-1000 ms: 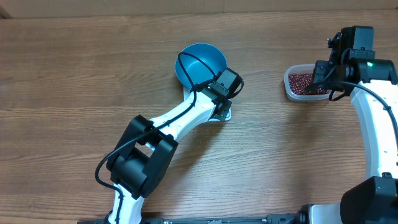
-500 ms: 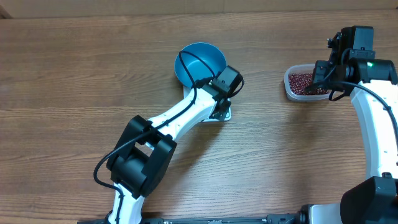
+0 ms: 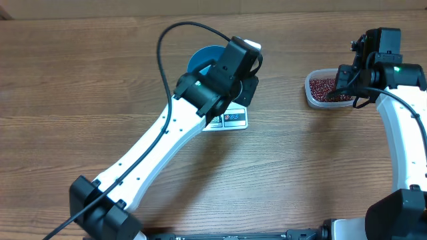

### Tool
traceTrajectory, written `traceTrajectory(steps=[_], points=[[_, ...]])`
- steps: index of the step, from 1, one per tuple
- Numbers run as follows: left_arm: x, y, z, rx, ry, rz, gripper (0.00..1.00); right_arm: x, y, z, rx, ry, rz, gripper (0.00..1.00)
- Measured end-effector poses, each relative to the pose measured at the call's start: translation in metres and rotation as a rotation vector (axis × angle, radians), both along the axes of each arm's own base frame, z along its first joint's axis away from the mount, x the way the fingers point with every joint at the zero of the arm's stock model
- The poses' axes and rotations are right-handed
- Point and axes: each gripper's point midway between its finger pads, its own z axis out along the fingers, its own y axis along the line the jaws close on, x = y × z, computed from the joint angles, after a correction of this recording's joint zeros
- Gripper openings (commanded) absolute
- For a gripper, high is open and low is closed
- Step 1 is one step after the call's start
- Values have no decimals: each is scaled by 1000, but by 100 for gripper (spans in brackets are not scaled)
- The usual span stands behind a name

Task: Scoop item into bowl and weigh 150g on scale
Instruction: 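Lift the left gripper away from the scale and reposition it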

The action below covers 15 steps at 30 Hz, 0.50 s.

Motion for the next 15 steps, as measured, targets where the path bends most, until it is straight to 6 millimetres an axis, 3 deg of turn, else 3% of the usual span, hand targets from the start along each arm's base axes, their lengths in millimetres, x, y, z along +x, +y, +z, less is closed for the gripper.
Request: traceTrajectory(steps=[5,12,15], points=[[24,11,-18,47,-12,32,4,0,0,0,0,1,1,4],[48,10,-103,106,123,36,4,-2,0,-1,2,8,0,4],[51,6,-122,117,148,30,4,-2,0,-1,2,8,0,4]])
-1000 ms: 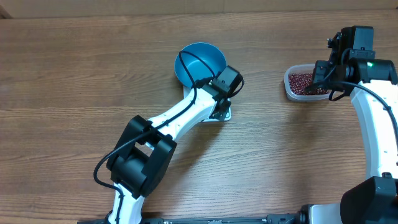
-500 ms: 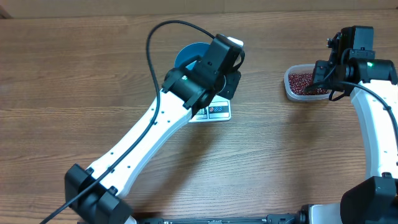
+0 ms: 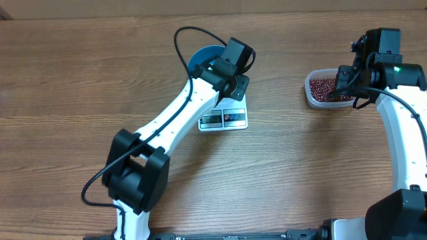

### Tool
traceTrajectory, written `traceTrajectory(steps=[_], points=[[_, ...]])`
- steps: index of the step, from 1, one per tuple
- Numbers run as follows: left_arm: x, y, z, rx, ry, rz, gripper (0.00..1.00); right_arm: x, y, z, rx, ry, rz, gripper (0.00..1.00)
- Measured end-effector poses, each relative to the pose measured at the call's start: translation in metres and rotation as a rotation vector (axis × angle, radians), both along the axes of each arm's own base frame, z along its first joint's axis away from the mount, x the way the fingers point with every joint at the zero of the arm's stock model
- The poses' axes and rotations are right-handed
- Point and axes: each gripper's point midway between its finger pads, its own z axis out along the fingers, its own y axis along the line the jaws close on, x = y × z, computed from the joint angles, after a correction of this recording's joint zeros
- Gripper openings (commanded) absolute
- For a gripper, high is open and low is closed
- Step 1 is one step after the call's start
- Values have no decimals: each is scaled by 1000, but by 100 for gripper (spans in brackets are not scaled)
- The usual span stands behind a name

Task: Scoop item into bowl and weigh 150g on scale
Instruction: 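Lift the left gripper away from the scale and reposition it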

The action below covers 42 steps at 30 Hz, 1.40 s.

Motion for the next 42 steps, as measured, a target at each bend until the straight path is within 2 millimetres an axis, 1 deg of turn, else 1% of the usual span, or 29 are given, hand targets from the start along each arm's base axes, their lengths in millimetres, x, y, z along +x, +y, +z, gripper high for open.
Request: traceTrajectory(steps=[6,10,12,17,27,29,30,32,36,38,42], points=[[2,-2,-6,-2,2,-1,4,0,0,0,0,0,0,4],[2,-3,-14,2,18,-3,4,0,0,0,0,0,0,4],[1,-6,-16,-11,25,-12,4,0,0,0,0,0,0,4],[2,-15,-14,-52,26,-31,4,0,0,0,0,1,0,4],[1,-15,-15,-55,32,-31,4,-1,0,-1,0,5,0,4],[1,-15,-12,-54,33,-30,4,-1,0,-1,1,6,0,4],[2,-15,-8,-52,30,-29,4,-2,0,-1,1,8,-1,3],[7,-17,7,-55,12,-25,4,-2,0,-1,1,9,0,4],[15,-17,48,-60,-29,-14,4,-4,0,-2,2,19,0,3],[13,-15,72,-54,-32,-10,4,-6,1,-3,2,27,0,4],[1,-5,104,-45,-18,-3,5,-6,1,-3,3,29,0,4]])
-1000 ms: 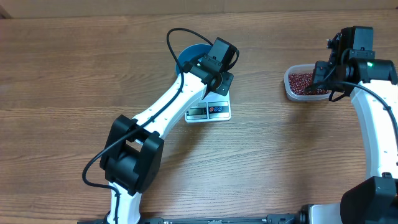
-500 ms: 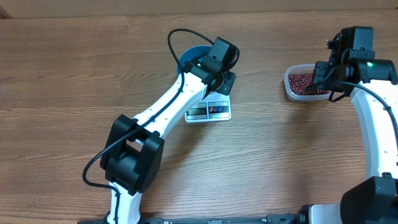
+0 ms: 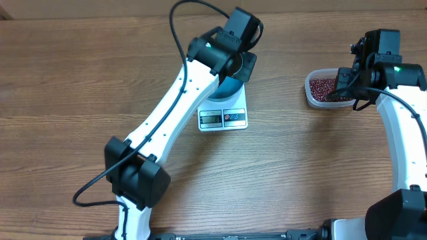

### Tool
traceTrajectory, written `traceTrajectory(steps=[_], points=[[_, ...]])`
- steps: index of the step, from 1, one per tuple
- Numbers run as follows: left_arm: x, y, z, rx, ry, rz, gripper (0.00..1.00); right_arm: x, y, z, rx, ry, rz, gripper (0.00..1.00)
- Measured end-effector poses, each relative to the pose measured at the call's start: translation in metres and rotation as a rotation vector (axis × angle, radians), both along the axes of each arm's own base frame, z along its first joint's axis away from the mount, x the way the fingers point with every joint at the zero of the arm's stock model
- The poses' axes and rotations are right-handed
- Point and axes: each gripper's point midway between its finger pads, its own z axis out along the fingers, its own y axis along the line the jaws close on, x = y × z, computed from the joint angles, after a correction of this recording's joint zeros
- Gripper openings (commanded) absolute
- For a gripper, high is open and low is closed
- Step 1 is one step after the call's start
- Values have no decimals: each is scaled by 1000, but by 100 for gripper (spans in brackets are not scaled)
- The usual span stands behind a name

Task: Scoop item into bowl and weigh 150g on scale
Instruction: 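Lift the left gripper away from the scale and reposition it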

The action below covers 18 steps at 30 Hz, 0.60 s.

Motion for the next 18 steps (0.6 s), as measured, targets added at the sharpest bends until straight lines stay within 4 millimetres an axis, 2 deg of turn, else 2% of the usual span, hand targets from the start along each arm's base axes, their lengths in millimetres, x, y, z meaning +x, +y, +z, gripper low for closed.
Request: traceTrajectory(steps=[3,6,9,12,15,18], points=[[-17,14,23,5,8,6,4,0,0,0,0,1,0,4],[-38,39,50,8,8,25,5,-1,0,0,0,4,0,3],[-60,76,78,12,15,72,4,-1,0,0,0,4,0,4],[-73,110,98,3,10,123,4,-1,0,0,0,3,0,4],[-83,122,98,2,19,123,4,-1,1,0,4,3,2,3],[-97,122,78,22,73,96,4,0,3,0,15,1,7,4]])
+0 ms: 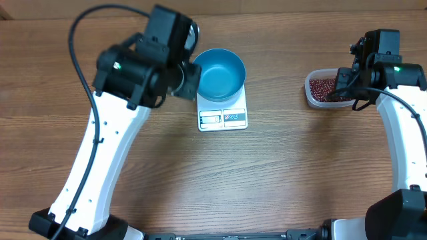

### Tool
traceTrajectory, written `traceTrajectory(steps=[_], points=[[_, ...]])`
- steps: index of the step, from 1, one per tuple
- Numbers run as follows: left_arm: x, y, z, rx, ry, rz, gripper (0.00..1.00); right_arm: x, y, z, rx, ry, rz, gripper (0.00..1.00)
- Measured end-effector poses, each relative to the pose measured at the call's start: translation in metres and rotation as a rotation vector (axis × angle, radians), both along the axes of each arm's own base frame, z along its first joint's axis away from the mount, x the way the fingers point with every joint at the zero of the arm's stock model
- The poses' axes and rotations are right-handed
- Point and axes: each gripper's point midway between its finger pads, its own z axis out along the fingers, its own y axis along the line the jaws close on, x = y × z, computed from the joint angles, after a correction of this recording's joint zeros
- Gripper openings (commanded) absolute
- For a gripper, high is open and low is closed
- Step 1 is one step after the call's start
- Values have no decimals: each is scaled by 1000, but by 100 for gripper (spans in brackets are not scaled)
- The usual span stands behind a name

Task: Scoop item into bowl and weigh 150g on scale
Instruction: 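Lift the left gripper away from the scale and reposition it, then lower the red scoop with the right gripper into the bean tub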

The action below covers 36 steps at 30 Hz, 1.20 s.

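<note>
A blue bowl (221,73) stands empty on the back of the white scale (223,119), whose display faces the front. My left gripper (189,79) hangs just left of the bowl's rim, apart from it and holding nothing. The wrist hides most of its fingers. A clear container of red beans (321,87) sits at the right. My right gripper (345,85) hovers over the container's right end. Its fingers are dark against the arm, and I cannot make out what they hold.
The wooden table (280,173) stretches out in front of the scale. The left arm's white link (100,160) crosses the left side of the table, and the right arm's link (400,140) runs along the right edge.
My left arm has swung from over the bowl's far side to the left of it. The bowl now shows whole on the scale. The right arm has not moved.
The bowl first lay behind and left of the scale, with my left gripper over it. It stood the same half a second later. Then the bowl was on the scale under the gripper, and now it stands free there. My right gripper stayed over the beans throughout.
</note>
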Motion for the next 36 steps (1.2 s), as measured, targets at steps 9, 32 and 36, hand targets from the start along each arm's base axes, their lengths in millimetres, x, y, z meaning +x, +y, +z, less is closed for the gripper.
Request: traceTrajectory(steps=[9,32,36], points=[[-42,6,-73,1,47,-74,4,1,1,1,9,-3,4,3],[-67,-21,-113,-70,33,-227,100,-6,2,-2,12,25,4,3],[-67,-20,-113,-69,35,-227,100,-6,2,-2,12,26,4,4]])
